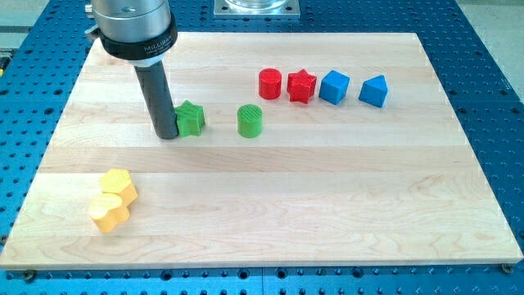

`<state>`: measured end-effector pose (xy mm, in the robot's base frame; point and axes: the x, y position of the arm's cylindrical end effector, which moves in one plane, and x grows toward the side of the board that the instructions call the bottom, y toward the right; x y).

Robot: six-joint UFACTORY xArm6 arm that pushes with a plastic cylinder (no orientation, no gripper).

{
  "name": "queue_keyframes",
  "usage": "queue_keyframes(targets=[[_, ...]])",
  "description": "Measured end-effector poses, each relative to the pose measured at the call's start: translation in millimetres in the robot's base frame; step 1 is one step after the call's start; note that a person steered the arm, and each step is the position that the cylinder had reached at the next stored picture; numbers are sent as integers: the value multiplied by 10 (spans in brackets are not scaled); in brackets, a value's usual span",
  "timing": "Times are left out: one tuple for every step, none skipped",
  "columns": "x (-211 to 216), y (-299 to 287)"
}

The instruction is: Place the yellow heart top left to the yellow hexagon

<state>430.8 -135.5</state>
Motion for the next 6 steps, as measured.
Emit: queue_keyframes(targets=[[312,61],[1009,422],[1619,-74],[1666,-554],[1364,-793],[845,-962]])
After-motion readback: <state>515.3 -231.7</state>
